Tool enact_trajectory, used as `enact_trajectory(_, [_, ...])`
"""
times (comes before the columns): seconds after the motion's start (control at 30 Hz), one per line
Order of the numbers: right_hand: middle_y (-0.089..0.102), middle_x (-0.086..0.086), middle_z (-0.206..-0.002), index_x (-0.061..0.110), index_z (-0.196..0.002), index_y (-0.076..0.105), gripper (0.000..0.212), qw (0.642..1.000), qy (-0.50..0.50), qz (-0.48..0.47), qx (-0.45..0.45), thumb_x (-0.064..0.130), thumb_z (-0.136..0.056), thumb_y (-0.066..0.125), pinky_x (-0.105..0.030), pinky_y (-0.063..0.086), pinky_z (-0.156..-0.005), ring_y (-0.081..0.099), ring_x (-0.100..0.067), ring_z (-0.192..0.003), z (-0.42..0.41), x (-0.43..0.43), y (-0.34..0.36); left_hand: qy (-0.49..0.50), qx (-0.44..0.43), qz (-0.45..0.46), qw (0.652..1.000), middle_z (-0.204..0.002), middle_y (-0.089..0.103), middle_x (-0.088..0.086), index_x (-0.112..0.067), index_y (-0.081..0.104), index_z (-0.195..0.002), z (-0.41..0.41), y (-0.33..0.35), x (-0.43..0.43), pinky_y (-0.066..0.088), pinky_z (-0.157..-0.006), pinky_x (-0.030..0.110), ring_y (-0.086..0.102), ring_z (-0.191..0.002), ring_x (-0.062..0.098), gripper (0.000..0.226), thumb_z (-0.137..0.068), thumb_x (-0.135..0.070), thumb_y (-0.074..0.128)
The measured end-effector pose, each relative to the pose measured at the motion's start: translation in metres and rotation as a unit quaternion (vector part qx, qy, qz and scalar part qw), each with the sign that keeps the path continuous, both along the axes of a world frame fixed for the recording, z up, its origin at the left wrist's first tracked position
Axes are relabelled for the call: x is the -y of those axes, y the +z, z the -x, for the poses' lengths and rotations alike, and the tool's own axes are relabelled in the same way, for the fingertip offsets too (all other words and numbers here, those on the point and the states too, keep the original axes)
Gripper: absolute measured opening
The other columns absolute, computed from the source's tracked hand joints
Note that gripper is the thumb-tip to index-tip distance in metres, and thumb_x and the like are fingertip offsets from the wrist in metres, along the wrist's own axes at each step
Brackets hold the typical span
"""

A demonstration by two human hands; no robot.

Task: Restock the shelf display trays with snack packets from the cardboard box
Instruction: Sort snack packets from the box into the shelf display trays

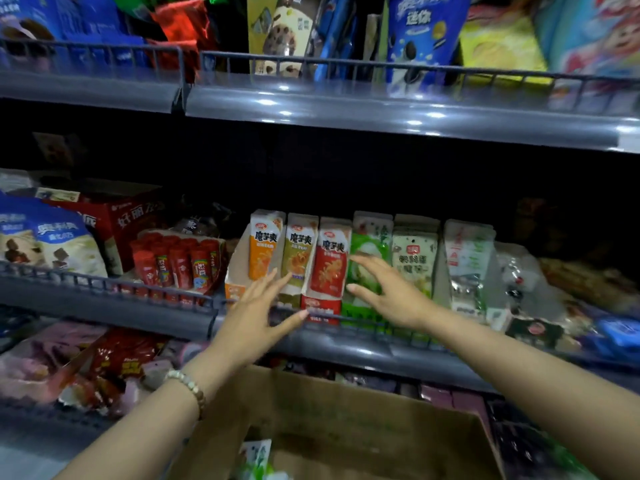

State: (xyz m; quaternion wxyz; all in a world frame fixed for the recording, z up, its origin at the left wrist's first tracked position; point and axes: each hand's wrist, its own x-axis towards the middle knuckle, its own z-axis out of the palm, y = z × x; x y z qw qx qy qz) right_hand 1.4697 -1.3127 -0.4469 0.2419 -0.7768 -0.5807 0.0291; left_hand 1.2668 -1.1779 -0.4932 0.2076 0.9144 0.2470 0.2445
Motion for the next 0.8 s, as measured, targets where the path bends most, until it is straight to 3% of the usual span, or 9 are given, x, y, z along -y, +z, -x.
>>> enact_trajectory(0.27, [0.026,0.007,-0.153,0.027,-0.144,0.033,0.055,0.993,0.032,0.051,-0.103,0.037,-0.094,0.052,-0.015,0.017,-0.108,0.024,-0.008,-0.141,0.043,0.097,-0.101,-0.04,-0.117,0.011,0.992,-0.156,0.02,-0.009,-0.035,0.026,-0.147,0.038,-0.078,0.06,0.021,-0.115,0.035,0.018,-0.143,0.014,0.096,-0.068,-0.089,0.019])
enact_trajectory(0.43, [0.025,0.001,-0.154,0.023,-0.145,0.031,0.056,0.978,0.017,0.141,-0.155,0.036,-0.095,0.05,-0.019,0.018,-0.11,0.024,-0.012,-0.141,0.054,0.126,-0.18,-0.057,-0.233,0.084,0.967,-0.156,0.021,-0.004,-0.029,0.022,-0.149,0.045,-0.134,0.083,0.021,-0.116,0.034,0.018,-0.143,0.017,0.123,-0.049,-0.099,0.003])
enact_trajectory(0.5, [0.025,-0.001,-0.155,0.022,-0.146,0.03,0.057,0.967,0.001,0.181,-0.18,0.037,-0.095,0.051,-0.023,0.02,-0.111,0.024,-0.016,-0.142,0.055,0.132,-0.209,-0.073,-0.278,0.118,0.95,-0.157,0.018,-0.004,-0.027,0.018,-0.15,0.043,-0.155,0.09,0.021,-0.116,0.036,0.016,-0.144,0.017,0.118,-0.056,-0.097,0.007])
enact_trajectory(0.63, [0.025,-0.002,-0.154,0.021,-0.146,0.029,0.065,0.922,-0.06,0.245,-0.294,0.045,-0.091,0.055,-0.032,0.029,-0.111,0.029,-0.021,-0.139,0.054,0.139,-0.256,-0.093,-0.345,0.171,0.918,-0.157,0.019,-0.002,-0.021,0.018,-0.151,0.028,-0.193,0.098,0.022,-0.116,0.036,0.019,-0.144,0.018,0.081,-0.087,-0.068,0.036])
enact_trajectory(0.7, [0.026,-0.004,-0.154,0.019,-0.145,0.029,0.069,0.89,-0.084,0.271,-0.358,0.047,-0.089,0.057,-0.033,0.031,-0.111,0.033,-0.023,-0.138,0.054,0.141,-0.274,-0.109,-0.382,0.204,0.895,-0.154,0.028,0.0,-0.019,0.021,-0.15,0.016,-0.207,0.101,0.028,-0.112,0.032,0.029,-0.139,0.019,0.079,-0.088,-0.062,0.042])
enact_trajectory(0.8, [0.025,-0.005,-0.154,0.018,-0.147,0.027,0.078,0.87,-0.061,0.345,-0.346,0.051,-0.085,0.061,-0.037,0.031,-0.112,0.03,-0.025,-0.139,0.059,0.142,-0.298,-0.149,-0.456,0.221,0.849,-0.151,0.033,0.001,-0.019,0.027,-0.148,0.008,-0.233,0.105,0.033,-0.11,0.032,0.038,-0.135,0.021,0.082,-0.083,-0.064,0.051])
